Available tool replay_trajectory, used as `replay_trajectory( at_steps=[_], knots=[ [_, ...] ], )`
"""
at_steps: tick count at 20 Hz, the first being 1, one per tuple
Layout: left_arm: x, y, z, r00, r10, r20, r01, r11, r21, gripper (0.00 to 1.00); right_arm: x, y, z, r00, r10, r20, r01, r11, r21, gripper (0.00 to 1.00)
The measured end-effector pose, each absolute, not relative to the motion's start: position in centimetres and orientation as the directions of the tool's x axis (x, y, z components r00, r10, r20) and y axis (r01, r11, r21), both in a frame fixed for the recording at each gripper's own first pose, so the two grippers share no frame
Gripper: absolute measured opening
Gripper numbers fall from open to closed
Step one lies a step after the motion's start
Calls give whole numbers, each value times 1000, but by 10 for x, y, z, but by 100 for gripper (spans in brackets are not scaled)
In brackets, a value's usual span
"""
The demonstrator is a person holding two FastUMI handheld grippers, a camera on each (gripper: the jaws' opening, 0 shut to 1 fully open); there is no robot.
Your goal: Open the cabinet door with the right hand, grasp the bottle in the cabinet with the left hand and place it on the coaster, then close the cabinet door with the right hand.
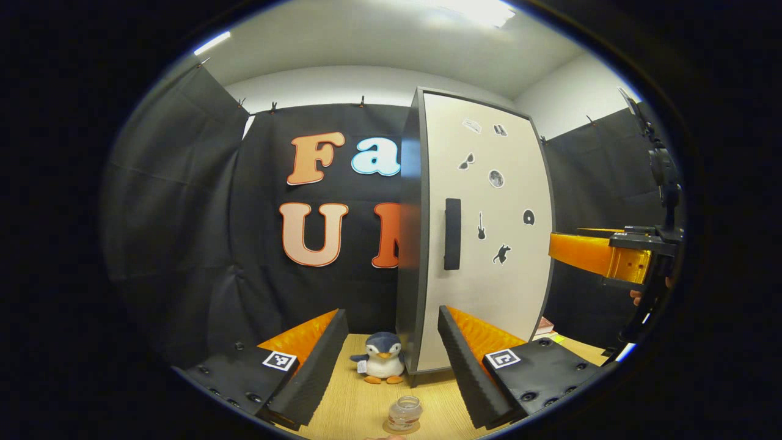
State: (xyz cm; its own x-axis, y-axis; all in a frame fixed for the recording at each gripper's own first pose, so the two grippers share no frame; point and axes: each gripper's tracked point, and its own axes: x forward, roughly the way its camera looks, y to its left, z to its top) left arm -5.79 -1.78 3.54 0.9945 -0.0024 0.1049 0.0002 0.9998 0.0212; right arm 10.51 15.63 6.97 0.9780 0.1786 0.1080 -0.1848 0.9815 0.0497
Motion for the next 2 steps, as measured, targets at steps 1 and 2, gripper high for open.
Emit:
replay_trajectory(
  at_steps=[1, 2],
  knots=[
    [-59, -19, 36, 994, -8, 105, 6, 1000, 23, 96, 102, 155, 71, 979, 172, 111, -179, 982, 55, 95],
    [-60, -20, 36, 994, -12, 105, 10, 1000, 23, 96, 98, 154, 71, 980, 166, 114, -173, 983, 62, 95]
  ],
)
